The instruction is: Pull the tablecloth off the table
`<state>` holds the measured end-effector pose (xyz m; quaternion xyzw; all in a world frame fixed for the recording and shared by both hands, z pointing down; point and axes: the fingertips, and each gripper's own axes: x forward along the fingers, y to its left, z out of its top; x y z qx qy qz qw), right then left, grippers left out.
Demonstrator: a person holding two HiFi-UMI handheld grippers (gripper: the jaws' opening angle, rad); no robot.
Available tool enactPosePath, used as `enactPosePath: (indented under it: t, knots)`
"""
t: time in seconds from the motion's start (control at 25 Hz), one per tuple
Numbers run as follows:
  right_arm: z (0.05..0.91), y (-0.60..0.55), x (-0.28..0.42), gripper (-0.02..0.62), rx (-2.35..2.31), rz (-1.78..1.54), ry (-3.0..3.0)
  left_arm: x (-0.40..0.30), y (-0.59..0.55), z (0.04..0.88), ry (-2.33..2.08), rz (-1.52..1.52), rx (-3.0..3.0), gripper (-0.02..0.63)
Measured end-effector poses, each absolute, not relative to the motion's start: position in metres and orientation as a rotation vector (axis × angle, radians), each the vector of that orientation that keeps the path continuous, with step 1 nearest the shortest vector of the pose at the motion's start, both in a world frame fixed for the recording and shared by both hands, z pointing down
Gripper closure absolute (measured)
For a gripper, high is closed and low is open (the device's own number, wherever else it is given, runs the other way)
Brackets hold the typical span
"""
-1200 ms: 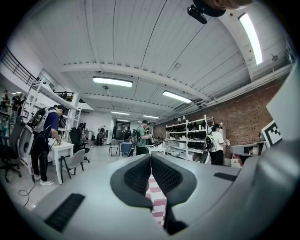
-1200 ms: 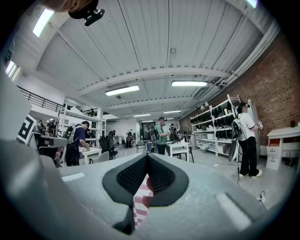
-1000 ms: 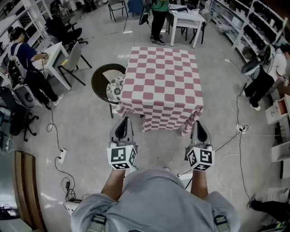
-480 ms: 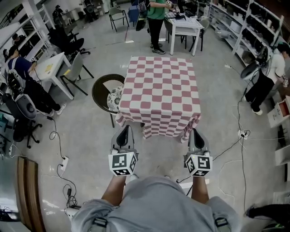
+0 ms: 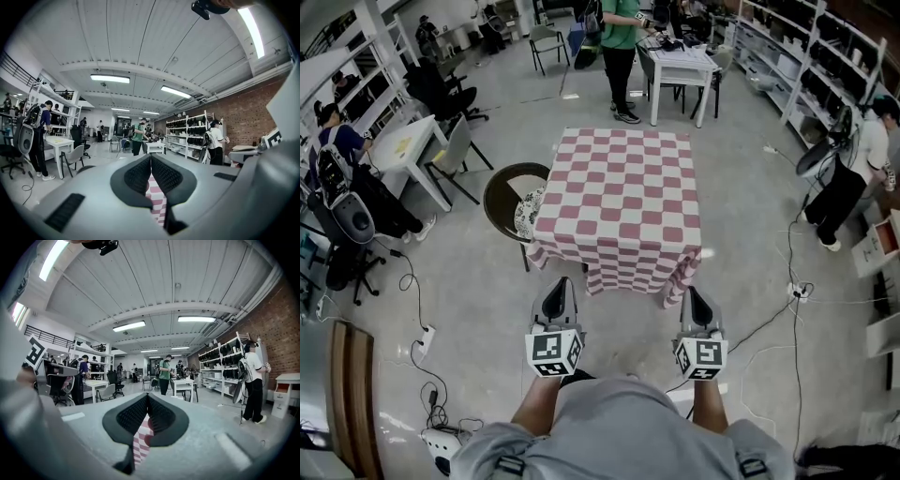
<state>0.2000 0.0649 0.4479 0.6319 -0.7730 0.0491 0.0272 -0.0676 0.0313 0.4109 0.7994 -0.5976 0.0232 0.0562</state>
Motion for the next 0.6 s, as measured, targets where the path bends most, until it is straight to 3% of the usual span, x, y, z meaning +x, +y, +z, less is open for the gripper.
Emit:
enactPosePath:
  t: [0.6]
  knots:
    - [0.477, 0.015, 0.21, 0.592, 1.863, 0.165, -2.38, -0.05, -0.014, 0.429, -1.842, 0.102, 2.4, 0.6]
